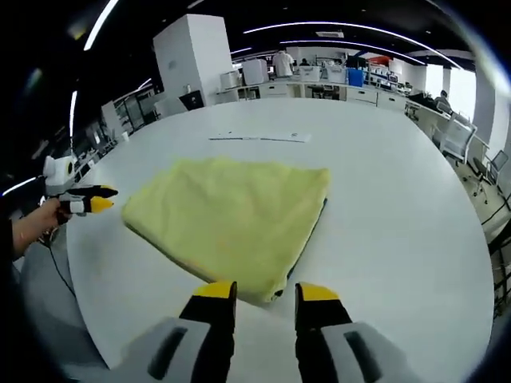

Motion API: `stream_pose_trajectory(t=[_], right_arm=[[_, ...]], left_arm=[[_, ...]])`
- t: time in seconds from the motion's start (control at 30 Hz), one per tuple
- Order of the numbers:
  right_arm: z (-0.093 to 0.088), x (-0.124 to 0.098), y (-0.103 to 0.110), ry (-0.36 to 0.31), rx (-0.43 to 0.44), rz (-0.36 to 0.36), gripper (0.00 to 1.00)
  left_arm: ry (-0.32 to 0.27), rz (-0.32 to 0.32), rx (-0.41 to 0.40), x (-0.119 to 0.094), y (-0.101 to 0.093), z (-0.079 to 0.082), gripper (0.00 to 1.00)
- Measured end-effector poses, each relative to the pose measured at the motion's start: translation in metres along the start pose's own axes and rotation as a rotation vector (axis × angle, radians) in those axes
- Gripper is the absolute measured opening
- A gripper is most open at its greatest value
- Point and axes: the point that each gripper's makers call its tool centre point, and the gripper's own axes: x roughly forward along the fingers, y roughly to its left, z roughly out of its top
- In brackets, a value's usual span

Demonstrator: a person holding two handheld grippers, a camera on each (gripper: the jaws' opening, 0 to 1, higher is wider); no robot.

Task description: Fold the garment on the visible template until the final outline fits inside the template.

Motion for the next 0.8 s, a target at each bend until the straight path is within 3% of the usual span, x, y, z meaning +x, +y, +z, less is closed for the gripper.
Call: stream_pose_trajectory(t=[0.17, 0.8], right_arm=[[-0.008, 0.003, -0.005, 0.001, -0.001, -0.014, 0.06], [-0.011, 0.009, -0.001, -0.03, 0.062, -0.03, 0.0]], left_arm=[[0.016, 0.002, 0.018, 0.0, -0.007, -0.009, 0.28], [0.04, 0.016, -0.081, 0.012, -0.014, -0.027, 0.08]])
